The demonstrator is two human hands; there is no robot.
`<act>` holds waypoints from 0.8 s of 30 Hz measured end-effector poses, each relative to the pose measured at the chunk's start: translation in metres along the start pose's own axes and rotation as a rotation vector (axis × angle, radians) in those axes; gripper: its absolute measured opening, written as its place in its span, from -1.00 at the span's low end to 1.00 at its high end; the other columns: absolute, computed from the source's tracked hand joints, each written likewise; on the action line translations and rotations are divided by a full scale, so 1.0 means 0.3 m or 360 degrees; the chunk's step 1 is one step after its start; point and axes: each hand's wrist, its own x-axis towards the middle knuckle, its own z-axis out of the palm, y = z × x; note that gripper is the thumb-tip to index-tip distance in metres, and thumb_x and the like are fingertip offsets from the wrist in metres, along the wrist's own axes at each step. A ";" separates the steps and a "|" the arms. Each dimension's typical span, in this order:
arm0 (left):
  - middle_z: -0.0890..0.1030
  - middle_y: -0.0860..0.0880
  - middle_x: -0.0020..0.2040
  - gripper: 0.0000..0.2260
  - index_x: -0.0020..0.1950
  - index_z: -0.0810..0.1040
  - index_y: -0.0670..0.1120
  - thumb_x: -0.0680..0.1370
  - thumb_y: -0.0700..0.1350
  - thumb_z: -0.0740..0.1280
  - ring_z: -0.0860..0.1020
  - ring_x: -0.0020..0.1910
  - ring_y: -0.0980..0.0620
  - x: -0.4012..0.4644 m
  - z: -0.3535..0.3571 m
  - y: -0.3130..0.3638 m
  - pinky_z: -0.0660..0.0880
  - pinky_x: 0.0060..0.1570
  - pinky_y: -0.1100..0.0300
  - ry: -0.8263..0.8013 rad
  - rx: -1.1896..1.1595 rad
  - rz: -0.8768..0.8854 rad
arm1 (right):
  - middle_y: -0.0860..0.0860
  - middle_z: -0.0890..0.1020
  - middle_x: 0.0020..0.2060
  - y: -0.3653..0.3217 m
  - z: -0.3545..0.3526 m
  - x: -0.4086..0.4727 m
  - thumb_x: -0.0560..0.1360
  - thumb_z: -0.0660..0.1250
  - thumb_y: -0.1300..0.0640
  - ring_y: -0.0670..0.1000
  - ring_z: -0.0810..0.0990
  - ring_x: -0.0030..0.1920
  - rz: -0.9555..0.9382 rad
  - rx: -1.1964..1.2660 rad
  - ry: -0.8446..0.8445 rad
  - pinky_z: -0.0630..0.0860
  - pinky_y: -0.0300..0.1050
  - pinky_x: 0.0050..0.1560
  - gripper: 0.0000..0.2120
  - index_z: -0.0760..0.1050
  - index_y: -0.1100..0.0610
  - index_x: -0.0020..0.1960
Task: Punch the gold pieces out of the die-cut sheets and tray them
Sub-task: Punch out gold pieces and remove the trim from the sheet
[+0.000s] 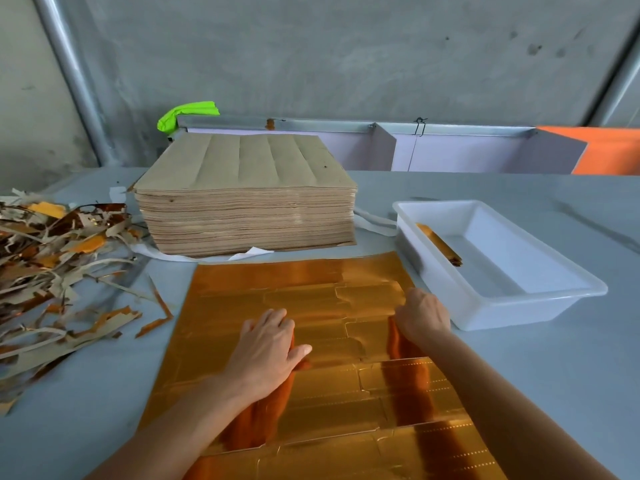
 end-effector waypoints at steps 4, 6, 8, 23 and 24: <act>0.15 -0.02 0.54 -0.49 0.47 0.26 -0.03 0.60 0.20 0.08 0.08 0.53 0.00 -0.004 -0.001 -0.002 0.05 0.47 0.00 0.0009 -0.0017 0.0001 | 0.09 0.51 -0.07 -0.013 0.027 -0.006 0.58 0.20 0.24 0.08 0.51 0.00 -0.0065 -0.0064 0.0077 0.44 0.05 0.21 -0.83 0.40 0.20 0.16; 0.17 -0.01 0.54 -0.50 0.46 0.27 -0.03 0.60 0.19 0.08 0.10 0.52 0.01 -0.008 -0.005 -0.005 0.05 0.47 0.02 0.0032 -0.0018 0.0012 | 0.11 0.55 -0.04 -0.016 0.031 -0.005 0.57 0.21 0.29 0.10 0.53 0.00 -0.0112 0.0095 0.0214 0.46 0.05 0.20 -0.73 0.38 0.18 0.26; 0.19 -0.01 0.53 -0.53 0.45 0.30 -0.03 0.61 0.18 0.08 0.11 0.52 0.02 -0.008 -0.011 -0.008 0.06 0.46 0.03 0.0048 -0.0009 0.0025 | 0.15 0.57 0.04 -0.018 0.016 0.010 0.56 0.21 0.31 0.13 0.54 0.02 -0.0107 0.0323 0.0344 0.50 0.01 0.10 -0.66 0.36 0.18 0.33; 0.23 -0.04 0.51 -0.55 0.44 0.33 -0.03 0.60 0.12 0.16 0.21 0.48 0.00 0.070 -0.070 0.005 0.18 0.42 0.06 0.0310 -0.0209 0.0034 | 0.08 0.59 -0.21 -0.014 -0.112 0.117 0.51 0.36 0.25 0.06 0.54 -0.17 0.0110 0.0951 0.0097 0.56 -0.08 -0.12 -0.88 0.63 0.22 0.02; 0.25 -0.04 0.50 -0.55 0.45 0.32 -0.04 0.59 0.10 0.19 0.24 0.47 0.01 0.085 -0.092 0.015 0.21 0.40 0.10 0.0389 -0.0298 0.0052 | 0.03 0.57 -0.25 -0.023 -0.123 0.110 0.51 0.36 0.23 0.06 0.54 -0.17 0.0061 0.0937 0.0119 0.57 -0.07 -0.11 -0.89 0.64 0.20 0.00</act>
